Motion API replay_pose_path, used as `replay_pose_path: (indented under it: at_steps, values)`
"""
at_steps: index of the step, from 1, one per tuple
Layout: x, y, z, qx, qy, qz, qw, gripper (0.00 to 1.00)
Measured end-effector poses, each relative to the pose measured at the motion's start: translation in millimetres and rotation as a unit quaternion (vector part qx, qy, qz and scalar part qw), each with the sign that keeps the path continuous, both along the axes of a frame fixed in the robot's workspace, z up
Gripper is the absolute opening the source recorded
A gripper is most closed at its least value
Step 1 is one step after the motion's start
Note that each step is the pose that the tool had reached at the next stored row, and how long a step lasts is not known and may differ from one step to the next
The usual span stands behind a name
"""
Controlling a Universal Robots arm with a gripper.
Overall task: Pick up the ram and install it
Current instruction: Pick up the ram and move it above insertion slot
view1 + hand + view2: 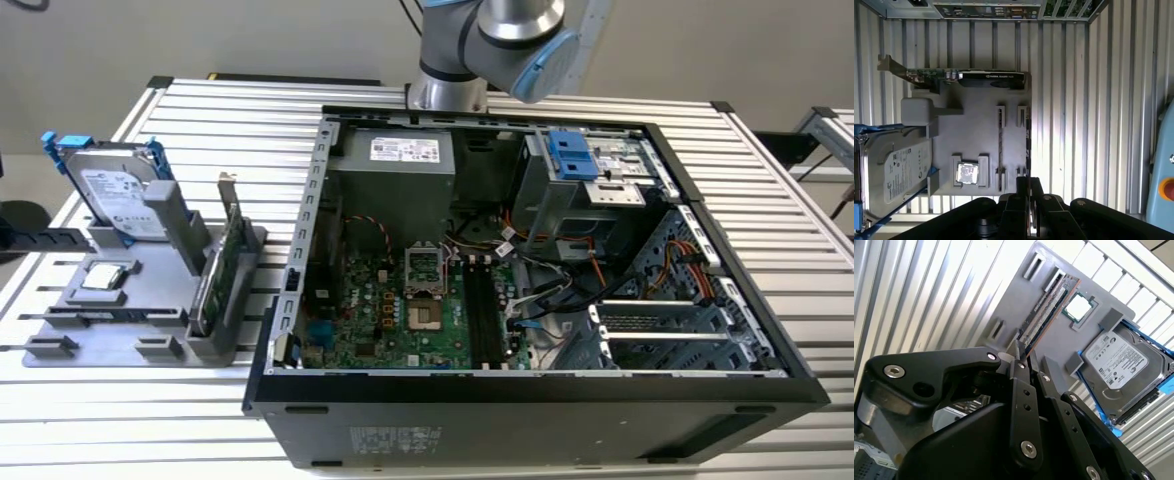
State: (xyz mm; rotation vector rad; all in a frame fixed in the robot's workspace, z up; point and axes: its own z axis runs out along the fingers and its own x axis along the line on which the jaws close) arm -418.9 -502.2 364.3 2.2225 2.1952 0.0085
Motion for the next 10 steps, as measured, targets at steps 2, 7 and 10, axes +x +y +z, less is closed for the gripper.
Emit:
replay_pose_path:
  at_steps: [2, 7, 10]
  values:
    - [0.0, 0.0, 1.7, 0.0000, 0.0000, 0.000, 1.0000, 0.00]
    - [0.0, 0.0, 5.7, 0.0000, 0.0000, 0.000, 1.0000, 0.00]
    - [0.0, 0.0, 7.7, 0.0000, 0.0000, 0.000, 1.0000, 0.00]
